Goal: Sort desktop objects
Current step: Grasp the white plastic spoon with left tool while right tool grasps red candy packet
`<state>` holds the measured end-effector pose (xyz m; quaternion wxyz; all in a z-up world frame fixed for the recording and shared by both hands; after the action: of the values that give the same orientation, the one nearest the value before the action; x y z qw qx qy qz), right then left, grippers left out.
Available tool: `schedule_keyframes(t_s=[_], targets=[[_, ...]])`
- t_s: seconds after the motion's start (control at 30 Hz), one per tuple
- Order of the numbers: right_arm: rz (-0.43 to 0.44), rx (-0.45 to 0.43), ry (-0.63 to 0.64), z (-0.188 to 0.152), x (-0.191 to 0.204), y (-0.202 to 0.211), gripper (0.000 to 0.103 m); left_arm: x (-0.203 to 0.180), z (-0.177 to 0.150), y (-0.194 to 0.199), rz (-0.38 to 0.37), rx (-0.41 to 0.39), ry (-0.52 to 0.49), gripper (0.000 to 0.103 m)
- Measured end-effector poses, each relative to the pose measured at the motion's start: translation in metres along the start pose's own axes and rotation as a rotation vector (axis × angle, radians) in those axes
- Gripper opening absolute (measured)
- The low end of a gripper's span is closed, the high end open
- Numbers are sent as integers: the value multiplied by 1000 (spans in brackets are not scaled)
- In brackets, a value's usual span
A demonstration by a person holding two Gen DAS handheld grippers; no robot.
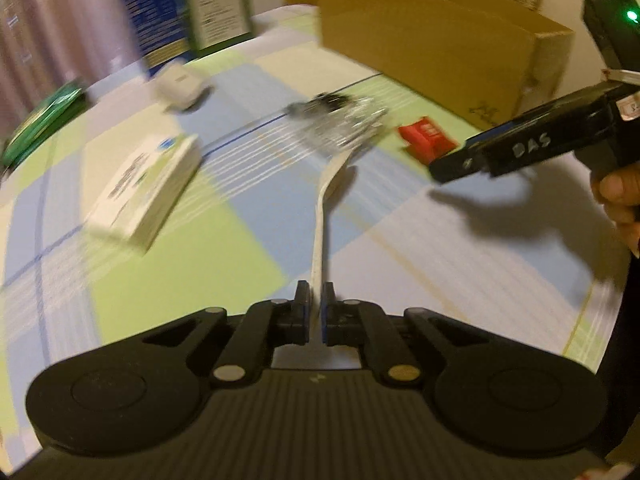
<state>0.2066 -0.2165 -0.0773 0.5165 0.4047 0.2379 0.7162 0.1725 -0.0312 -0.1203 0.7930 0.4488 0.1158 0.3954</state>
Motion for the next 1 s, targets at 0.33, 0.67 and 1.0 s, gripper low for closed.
schedule_keyframes(t_s=[0.33,0.67,1.0], targets=[[-65,-88,89,15,15,-12,76,13,-4,6,36,-33,93,26],[-147,-67,118,19,12,-44,77,23,-4,-5,41,-26,148,37],[-135,-53,150,8,22,-43,48,28,5,-15,70,-44,167,42]])
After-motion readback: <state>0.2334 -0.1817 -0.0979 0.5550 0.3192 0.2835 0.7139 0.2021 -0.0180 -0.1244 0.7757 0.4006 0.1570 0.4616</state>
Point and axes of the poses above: each gripper's, at about its wrist camera, not at the fingertips, and y roughly against the way its jaws point, x to its left, z to its top, the point moved 5 cm from there along -y, roughly the way its jaws point, and after that the axes turned 11 degrees about -y, right-handed, at the moved point
